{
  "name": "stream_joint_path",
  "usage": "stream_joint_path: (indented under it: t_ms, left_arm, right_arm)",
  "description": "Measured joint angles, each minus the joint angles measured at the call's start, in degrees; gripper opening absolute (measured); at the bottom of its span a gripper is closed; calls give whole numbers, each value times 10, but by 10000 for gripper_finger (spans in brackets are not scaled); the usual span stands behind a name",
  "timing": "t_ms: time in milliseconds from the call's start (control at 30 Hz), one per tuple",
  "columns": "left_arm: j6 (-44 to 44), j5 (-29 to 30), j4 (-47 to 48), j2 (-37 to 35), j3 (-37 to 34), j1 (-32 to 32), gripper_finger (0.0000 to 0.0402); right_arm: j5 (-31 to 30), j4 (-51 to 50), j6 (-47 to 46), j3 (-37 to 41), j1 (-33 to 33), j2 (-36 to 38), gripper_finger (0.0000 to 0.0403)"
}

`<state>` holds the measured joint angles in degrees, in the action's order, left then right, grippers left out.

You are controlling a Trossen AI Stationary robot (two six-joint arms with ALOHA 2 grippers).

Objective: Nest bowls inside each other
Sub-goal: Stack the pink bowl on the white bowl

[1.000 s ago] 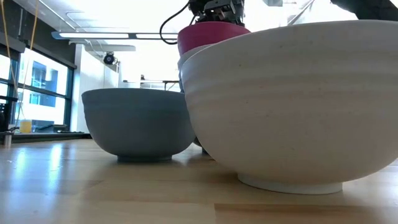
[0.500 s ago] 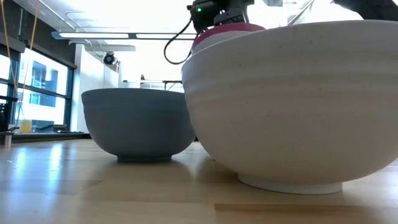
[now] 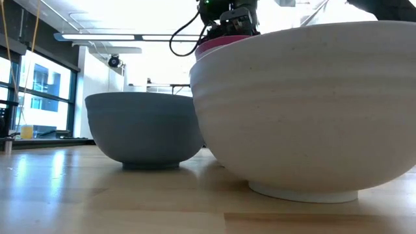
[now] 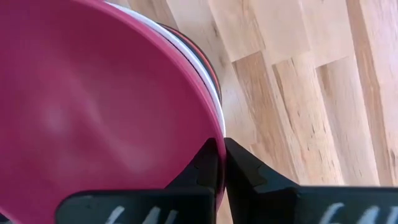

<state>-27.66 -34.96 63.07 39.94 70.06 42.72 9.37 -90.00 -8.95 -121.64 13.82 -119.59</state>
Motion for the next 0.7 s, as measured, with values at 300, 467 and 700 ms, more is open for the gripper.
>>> stream_joint_path:
  t_ms: [300,467,700]
  left_arm:
    - [4,0,0,0,0,0,142]
    - [4,0,0,0,0,0,142]
    - [4,0,0,0,0,0,142]
  right_arm:
    - [31,4,-11,-1,-1,0,46]
    - [31,10,-7,-1,-1,0,98]
    - [32,10,5,-1,2,7,132]
